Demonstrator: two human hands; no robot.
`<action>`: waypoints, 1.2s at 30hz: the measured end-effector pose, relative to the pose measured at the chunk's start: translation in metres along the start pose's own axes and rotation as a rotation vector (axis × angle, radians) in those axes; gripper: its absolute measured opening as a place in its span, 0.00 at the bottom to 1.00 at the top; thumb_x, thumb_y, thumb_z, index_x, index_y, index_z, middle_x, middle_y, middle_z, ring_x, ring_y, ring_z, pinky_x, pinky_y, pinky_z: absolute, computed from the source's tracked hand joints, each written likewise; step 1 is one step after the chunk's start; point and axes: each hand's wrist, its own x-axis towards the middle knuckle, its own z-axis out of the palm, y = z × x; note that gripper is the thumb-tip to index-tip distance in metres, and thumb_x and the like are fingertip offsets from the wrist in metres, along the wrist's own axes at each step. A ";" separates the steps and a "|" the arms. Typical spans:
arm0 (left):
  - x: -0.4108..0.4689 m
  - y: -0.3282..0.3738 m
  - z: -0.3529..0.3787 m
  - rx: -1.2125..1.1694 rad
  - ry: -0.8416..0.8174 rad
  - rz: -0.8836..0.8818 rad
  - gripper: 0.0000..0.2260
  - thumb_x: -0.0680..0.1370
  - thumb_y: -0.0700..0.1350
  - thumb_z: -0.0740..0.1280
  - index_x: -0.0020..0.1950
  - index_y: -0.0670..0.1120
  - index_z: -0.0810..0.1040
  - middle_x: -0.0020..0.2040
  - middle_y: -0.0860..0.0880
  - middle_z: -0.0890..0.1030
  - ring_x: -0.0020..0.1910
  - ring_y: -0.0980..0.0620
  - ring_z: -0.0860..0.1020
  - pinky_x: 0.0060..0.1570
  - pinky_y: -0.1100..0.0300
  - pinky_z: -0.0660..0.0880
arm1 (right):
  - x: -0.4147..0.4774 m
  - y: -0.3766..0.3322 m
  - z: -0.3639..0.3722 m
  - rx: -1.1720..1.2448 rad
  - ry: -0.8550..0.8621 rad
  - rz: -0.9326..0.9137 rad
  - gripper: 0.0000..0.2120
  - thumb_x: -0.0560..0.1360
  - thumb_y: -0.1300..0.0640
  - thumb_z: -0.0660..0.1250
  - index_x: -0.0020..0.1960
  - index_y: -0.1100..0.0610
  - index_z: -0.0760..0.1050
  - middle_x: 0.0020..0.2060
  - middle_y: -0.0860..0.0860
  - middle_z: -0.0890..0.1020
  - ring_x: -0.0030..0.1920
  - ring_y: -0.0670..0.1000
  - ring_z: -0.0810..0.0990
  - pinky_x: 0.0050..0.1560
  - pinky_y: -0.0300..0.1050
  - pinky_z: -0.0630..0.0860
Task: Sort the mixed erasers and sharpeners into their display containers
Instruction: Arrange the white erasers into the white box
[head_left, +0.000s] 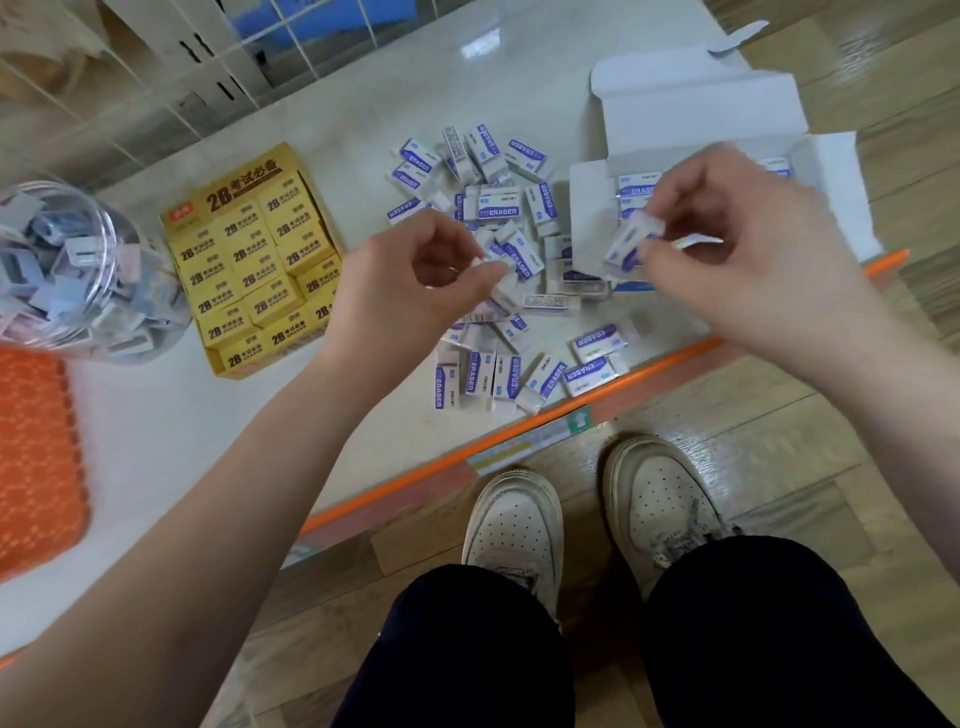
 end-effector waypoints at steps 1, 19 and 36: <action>0.001 0.002 0.001 -0.073 -0.013 -0.036 0.06 0.72 0.46 0.73 0.42 0.50 0.77 0.38 0.52 0.82 0.35 0.55 0.82 0.39 0.64 0.79 | 0.003 0.003 -0.005 0.017 0.024 0.017 0.11 0.69 0.60 0.66 0.44 0.44 0.71 0.37 0.44 0.80 0.36 0.38 0.77 0.42 0.28 0.72; 0.050 0.057 0.099 0.378 -0.100 0.329 0.08 0.78 0.45 0.64 0.54 0.48 0.81 0.38 0.55 0.75 0.41 0.59 0.76 0.44 0.71 0.66 | 0.030 0.062 -0.042 -0.603 0.200 -0.018 0.11 0.71 0.60 0.69 0.53 0.60 0.79 0.48 0.60 0.79 0.46 0.58 0.79 0.53 0.46 0.71; 0.058 0.047 0.095 0.793 -0.127 0.446 0.15 0.76 0.51 0.64 0.63 0.53 0.77 0.59 0.55 0.78 0.61 0.48 0.67 0.59 0.55 0.58 | 0.026 0.075 -0.048 -0.726 0.156 -0.125 0.08 0.71 0.66 0.66 0.49 0.64 0.80 0.47 0.60 0.79 0.48 0.62 0.75 0.48 0.49 0.69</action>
